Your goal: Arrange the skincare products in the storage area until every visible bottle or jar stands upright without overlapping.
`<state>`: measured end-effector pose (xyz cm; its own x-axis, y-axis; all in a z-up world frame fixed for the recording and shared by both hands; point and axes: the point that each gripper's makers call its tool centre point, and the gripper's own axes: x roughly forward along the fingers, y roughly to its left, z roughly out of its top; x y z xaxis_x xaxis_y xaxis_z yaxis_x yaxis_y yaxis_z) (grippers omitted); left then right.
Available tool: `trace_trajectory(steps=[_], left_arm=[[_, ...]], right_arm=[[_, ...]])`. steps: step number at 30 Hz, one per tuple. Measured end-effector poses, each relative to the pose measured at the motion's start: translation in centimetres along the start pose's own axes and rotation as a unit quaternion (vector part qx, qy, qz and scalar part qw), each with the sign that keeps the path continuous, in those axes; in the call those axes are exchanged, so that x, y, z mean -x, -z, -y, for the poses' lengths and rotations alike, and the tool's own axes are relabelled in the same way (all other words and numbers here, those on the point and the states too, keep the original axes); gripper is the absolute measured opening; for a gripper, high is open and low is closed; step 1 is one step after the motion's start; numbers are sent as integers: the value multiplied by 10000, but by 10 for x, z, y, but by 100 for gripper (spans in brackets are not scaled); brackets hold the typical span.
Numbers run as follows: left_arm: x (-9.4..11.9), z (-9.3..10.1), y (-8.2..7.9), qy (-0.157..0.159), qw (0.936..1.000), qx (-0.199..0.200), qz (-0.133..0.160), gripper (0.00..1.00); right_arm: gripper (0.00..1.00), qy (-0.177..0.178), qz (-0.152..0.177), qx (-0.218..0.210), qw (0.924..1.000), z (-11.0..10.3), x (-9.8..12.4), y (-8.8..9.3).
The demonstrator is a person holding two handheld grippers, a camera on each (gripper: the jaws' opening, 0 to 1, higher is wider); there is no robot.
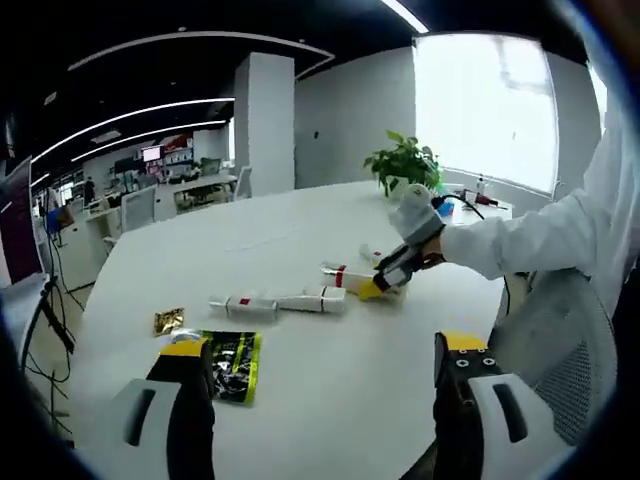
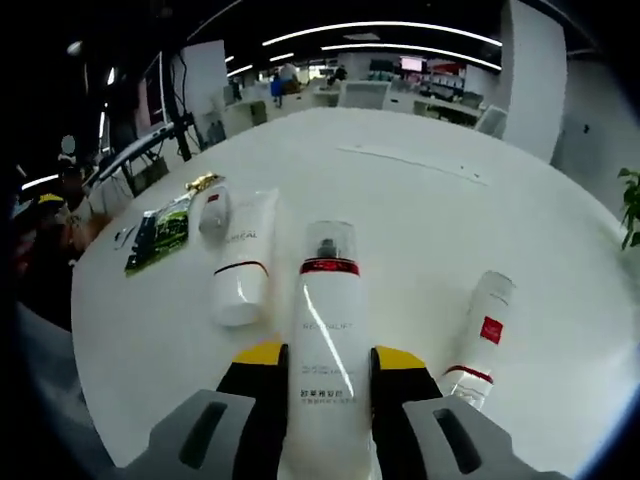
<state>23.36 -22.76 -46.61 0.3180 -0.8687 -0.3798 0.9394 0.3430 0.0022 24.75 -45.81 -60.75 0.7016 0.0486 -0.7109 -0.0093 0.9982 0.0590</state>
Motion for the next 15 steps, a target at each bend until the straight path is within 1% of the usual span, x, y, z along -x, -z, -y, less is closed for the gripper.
trace_trajectory(steps=[3,4,6,7,8,9,10,13,15], left_arm=[[-12,-5,-7,116,9999,-59,90,83],[-17,-6,-8,161,9998,-59,99,83],[-32,-8,-6,249,9997,8,32,82],[-41,-10,-3,296,9995,129,-68,81],[-46,-11,-3,337,9992,181,-81,81],[-54,-10,0,443,9983,346,-131,80],[-60,-8,-1,558,9972,475,-118,80],[-71,-5,-7,735,9961,483,-115,80],[-81,-3,-9,886,9943,570,-184,80]], right_arm=[[25,-42,44,-46,10000,-3,3,3],[25,-77,31,-124,9999,-6,5,6],[25,-99,41,-118,9999,-9,6,10],[25,-113,43,-117,9999,-10,7,11],[25,-131,35,-112,9998,-11,8,12],[25,-157,34,-99,9998,-12,9,14],[25,-181,18,-122,9998,-12,8,15],[24,-266,49,-265,9993,-13,11,16],[24,-296,40,-270,9992,-16,13,18]])
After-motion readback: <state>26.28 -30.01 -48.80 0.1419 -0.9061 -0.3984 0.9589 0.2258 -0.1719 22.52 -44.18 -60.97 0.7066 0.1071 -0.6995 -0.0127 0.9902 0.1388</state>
